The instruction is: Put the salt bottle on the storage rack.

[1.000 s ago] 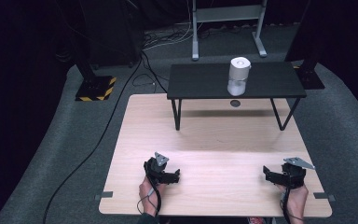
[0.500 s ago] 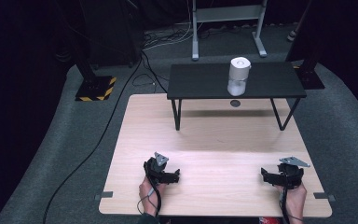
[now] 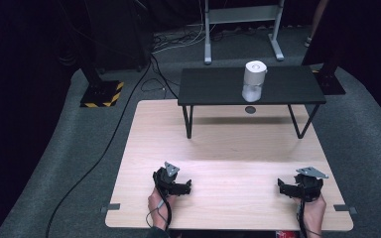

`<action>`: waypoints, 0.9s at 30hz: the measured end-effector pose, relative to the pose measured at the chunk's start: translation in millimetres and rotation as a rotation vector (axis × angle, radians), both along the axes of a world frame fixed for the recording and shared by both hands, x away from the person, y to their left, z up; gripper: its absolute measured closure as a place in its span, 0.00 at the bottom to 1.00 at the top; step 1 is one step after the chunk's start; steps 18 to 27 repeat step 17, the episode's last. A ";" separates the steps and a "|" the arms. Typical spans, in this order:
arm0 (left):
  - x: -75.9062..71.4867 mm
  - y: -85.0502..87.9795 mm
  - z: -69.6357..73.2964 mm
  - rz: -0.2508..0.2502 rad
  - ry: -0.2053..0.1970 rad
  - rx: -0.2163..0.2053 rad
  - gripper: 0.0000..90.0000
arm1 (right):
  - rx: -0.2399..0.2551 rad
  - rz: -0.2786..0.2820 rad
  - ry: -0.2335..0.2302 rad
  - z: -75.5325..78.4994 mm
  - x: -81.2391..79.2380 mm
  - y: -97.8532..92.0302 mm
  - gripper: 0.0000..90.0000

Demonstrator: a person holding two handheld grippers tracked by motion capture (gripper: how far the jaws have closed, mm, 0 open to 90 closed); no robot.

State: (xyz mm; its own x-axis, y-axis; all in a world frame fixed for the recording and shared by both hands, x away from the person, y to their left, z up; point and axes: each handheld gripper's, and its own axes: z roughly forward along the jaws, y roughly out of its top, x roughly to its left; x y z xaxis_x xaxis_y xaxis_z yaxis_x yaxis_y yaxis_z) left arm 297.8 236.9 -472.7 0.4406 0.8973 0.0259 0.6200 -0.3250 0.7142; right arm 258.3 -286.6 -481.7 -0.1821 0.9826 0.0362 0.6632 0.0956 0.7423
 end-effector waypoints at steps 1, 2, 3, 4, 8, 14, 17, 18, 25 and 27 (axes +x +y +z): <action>0.0 -0.1 0.0 0.000 0.000 0.001 0.01 | -0.006 0.006 0.010 0.8 1.7 0.9 0.00; -0.1 -0.1 0.0 0.000 0.000 0.001 0.01 | -0.010 0.011 0.014 1.2 2.4 1.4 0.00; -0.1 -0.1 0.0 0.000 0.000 0.001 0.01 | -0.018 0.014 0.017 1.6 2.9 2.5 0.00; -0.1 -0.1 0.0 0.000 0.000 0.001 0.01 | -0.022 0.016 0.018 1.8 3.2 3.0 0.00; 0.0 0.0 0.0 0.000 0.000 0.000 0.01 | -0.024 0.016 0.022 2.0 4.0 3.6 0.00; 0.2 0.2 0.0 0.001 0.001 -0.002 0.01 | -0.023 0.027 0.037 3.0 6.5 3.4 0.01; 0.4 0.4 0.0 0.001 0.002 -0.003 0.01 | -0.024 0.027 0.035 2.9 5.8 3.7 0.01; 0.4 0.4 0.0 0.001 0.002 -0.003 0.01 | -0.024 0.027 0.035 2.9 5.8 3.7 0.01; 0.4 0.4 0.0 0.001 0.002 -0.003 0.01 | -0.024 0.027 0.035 2.9 5.8 3.7 0.01; 0.4 0.4 0.0 0.001 0.002 -0.003 0.01 | -0.024 0.027 0.035 2.9 5.8 3.7 0.01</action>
